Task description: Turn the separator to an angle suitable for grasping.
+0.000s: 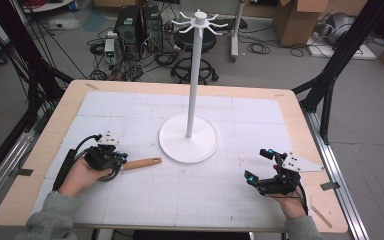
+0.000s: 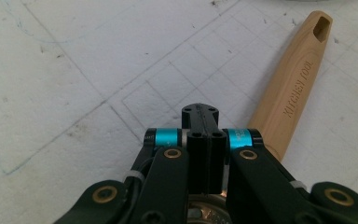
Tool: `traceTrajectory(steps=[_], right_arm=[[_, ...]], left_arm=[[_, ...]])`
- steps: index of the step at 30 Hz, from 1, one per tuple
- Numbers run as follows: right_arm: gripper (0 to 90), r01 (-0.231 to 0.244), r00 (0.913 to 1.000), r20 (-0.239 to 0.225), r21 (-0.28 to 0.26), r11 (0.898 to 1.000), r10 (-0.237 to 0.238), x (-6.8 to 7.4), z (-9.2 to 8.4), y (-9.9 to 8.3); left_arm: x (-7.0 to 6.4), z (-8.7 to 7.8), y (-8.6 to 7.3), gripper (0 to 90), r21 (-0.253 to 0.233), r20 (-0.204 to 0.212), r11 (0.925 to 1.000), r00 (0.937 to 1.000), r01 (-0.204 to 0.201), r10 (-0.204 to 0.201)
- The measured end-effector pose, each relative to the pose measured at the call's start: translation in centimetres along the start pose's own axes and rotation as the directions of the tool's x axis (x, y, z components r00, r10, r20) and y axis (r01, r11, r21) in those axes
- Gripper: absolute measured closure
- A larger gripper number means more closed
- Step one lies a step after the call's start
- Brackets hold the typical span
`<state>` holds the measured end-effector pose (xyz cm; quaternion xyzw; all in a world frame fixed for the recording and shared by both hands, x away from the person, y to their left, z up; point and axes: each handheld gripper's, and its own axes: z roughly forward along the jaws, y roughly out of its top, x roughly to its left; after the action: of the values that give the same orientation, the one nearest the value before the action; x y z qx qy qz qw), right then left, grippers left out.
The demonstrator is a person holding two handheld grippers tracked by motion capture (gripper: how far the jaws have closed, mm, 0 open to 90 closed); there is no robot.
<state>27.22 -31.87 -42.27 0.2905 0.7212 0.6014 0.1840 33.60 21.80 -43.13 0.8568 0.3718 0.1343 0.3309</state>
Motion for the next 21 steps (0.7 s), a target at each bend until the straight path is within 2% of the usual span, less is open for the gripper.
traceTrajectory(steps=[1,6,7,12,21], right_arm=[[0.6,0.002,1.0,0.0,0.001,1.0,-0.002,0.01,0.01,0.01],[0.6,-0.001,1.0,-0.001,0.0,1.0,0.001,0.0,0.01,0.01],[0.6,-0.002,1.0,0.0,0.0,1.0,0.002,-0.01,0.0,0.01],[0.6,-0.003,1.0,-0.001,0.0,1.0,0.003,0.0,-0.02,0.02],[0.6,-0.005,1.0,-0.002,-0.001,1.0,0.005,-0.01,-0.01,0.03]], left_arm=[[0.04,-0.06,-0.02,90.0,0.003,0.007,0.9999,0.9999,0.013,-0.013],[0.01,-0.19,-0.1,90.0,0.009,0.012,0.9997,0.9997,0.021,-0.021],[-0.06,-0.27,-0.19,90.0,0.013,0.028,0.9998,0.9995,0.015,-0.015],[-0.51,-0.4,-0.19,90.0,0.013,0.003,0.9999,1.0,-0.004,0.004],[-0.6,-0.56,-0.48,90.0,0.01,0.016,0.9999,0.9998,0.014,-0.014]])
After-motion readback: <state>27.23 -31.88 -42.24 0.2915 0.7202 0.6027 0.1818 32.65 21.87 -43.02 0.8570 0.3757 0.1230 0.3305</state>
